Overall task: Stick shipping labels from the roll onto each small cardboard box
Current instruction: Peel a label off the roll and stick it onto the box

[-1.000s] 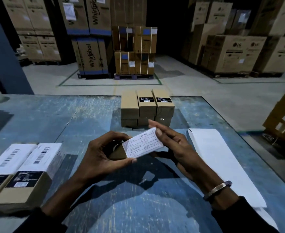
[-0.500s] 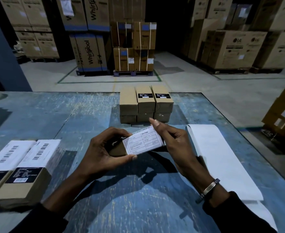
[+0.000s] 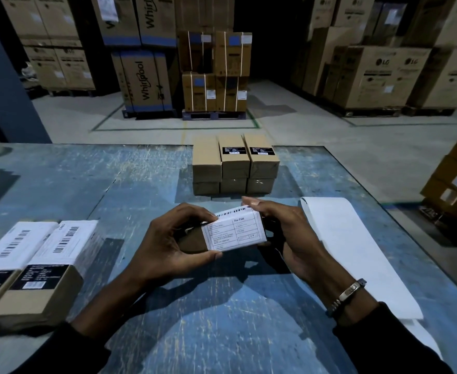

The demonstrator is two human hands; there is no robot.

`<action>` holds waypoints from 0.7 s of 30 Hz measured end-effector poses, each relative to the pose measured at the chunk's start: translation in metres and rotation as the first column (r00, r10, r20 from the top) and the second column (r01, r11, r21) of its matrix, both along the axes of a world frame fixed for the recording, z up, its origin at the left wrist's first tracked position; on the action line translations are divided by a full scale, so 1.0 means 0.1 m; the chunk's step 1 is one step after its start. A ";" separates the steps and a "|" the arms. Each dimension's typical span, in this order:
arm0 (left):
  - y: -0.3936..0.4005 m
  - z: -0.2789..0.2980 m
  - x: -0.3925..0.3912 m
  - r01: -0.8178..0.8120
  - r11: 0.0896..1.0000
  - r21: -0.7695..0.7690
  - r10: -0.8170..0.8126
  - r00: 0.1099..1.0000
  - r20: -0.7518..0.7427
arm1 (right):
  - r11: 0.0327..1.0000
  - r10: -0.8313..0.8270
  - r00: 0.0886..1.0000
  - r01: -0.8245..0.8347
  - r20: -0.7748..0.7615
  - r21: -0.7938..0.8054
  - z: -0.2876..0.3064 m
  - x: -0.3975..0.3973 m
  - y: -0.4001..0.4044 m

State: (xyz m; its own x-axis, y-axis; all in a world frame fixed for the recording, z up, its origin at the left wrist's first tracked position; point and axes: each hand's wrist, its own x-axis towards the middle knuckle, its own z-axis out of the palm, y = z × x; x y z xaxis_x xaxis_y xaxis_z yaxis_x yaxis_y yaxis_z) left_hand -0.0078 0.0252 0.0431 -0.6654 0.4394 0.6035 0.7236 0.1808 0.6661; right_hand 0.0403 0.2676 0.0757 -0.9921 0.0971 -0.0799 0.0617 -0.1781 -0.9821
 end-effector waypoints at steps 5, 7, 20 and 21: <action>-0.01 -0.01 -0.01 -0.025 1.000 0.006 0.025 0.999 -0.039 | 0.990 0.034 0.998 -0.026 0.054 -0.141 -0.01 -0.05 0.04; -0.01 -0.01 0.00 -0.028 1.000 0.010 0.029 0.999 -0.039 | 0.989 0.027 0.996 -0.015 0.082 -0.150 -0.03 -0.05 0.02; 0.01 0.00 0.03 -0.014 1.000 0.000 0.014 0.998 -0.061 | 0.980 -0.026 0.970 0.073 0.240 -0.187 -0.03 -0.06 0.03; 0.00 0.00 0.01 -0.022 1.000 0.019 0.023 0.999 -0.038 | 0.979 0.002 0.977 0.042 0.212 -0.202 -0.02 -0.06 0.03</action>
State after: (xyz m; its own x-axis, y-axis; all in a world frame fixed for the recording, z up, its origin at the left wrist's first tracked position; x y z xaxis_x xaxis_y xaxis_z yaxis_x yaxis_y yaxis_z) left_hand -0.0066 0.0249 0.0429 -0.6514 0.4129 0.6366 0.7443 0.1850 0.6417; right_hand 0.0343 0.2711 0.0742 -0.9488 0.0770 -0.3063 0.2567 -0.3766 -0.8901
